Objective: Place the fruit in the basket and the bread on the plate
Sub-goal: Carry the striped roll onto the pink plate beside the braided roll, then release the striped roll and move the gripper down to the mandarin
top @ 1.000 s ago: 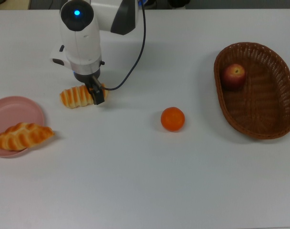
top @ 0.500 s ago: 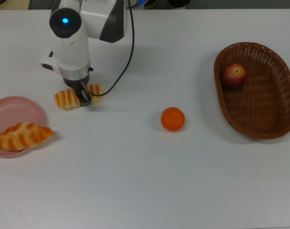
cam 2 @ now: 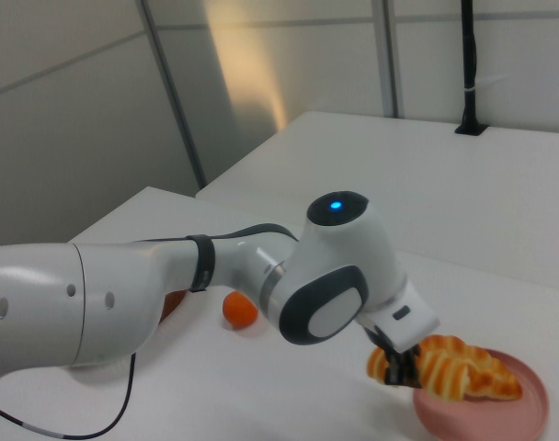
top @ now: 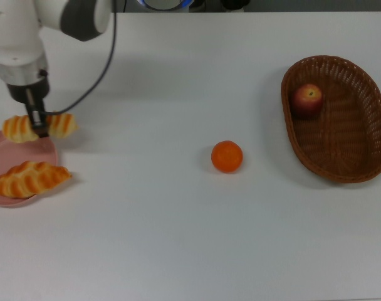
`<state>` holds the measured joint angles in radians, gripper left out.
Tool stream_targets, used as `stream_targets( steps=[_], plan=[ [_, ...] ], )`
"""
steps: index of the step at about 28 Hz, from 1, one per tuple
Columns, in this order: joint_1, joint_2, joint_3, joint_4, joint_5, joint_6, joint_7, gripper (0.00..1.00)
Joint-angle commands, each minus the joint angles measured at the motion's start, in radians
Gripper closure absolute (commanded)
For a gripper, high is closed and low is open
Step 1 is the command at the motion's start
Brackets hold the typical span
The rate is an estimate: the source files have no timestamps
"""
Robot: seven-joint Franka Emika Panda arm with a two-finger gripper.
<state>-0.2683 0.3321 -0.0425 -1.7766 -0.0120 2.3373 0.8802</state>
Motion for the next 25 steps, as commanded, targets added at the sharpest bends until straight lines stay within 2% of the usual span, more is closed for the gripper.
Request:
stream_targets(
  steps=[1, 5, 6, 7, 8, 9, 18, 25],
  plan=[
    [-0.043, 0.088, 0.001, 0.106, 0.027, -0.007, -0.023, 1.00],
    [-0.072, 0.177, 0.001, 0.193, 0.030, -0.007, -0.020, 1.00],
    [-0.078, 0.189, 0.001, 0.203, 0.029, -0.007, -0.020, 0.98],
    [-0.084, 0.200, 0.001, 0.209, 0.029, -0.007, -0.020, 0.88],
    [-0.091, 0.209, 0.001, 0.212, 0.027, -0.007, -0.021, 0.66],
    [-0.094, 0.218, 0.001, 0.212, 0.021, -0.004, -0.021, 0.01],
    [-0.061, 0.211, 0.000, 0.210, -0.003, -0.006, -0.030, 0.00],
    [-0.061, 0.192, 0.007, 0.210, 0.004, -0.030, -0.127, 0.00]
  ],
)
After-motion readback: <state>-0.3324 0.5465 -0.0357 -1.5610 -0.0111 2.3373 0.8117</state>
